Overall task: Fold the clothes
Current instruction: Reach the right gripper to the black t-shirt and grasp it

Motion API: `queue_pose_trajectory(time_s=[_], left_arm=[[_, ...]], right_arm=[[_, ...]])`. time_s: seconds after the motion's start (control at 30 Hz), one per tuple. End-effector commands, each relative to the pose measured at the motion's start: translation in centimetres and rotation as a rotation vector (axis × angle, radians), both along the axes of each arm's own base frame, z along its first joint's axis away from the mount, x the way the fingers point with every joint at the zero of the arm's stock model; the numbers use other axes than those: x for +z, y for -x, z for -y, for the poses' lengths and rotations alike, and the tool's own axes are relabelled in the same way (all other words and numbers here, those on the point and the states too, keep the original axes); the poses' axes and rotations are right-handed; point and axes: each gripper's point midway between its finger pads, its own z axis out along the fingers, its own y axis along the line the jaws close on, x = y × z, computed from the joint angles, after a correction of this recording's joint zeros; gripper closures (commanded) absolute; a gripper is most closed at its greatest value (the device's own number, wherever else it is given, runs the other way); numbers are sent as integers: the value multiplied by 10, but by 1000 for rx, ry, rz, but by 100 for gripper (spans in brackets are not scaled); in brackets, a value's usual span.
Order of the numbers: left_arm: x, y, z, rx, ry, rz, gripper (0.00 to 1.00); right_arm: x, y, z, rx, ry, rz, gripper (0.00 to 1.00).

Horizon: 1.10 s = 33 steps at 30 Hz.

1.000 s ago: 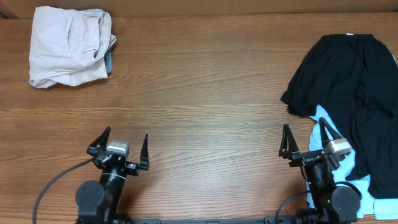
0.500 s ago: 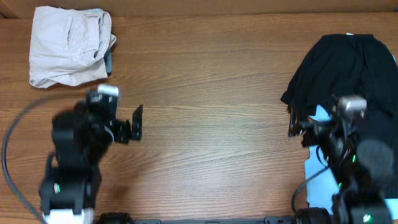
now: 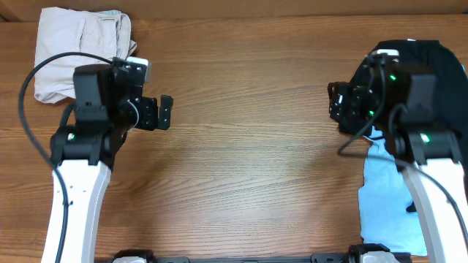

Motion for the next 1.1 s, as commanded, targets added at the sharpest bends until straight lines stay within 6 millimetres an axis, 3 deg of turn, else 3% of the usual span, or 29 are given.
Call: queue_pose_trajectory(time_s=[0.0,0.23,0.4,0.8,1.07], left_arm=[[-7,-9,8,-42,36,-24,0],[-41,-18,8,-39,40,-123,0],[-56,-21,8,-37,41,-166,0],[-73,-24,8,-36,41,-212,0],[-73,-24,8,-36,41,-212,3]], right_arm=[[-20,-15,14,-69,57,-56,0],[-86,-28,72,-387,-6,-237,11],[-122,-25,98,-453,-22,-333,20],[-192,-18,99,-472,-21,-527,43],[-200,-21,95,-459,-42,-535,55]])
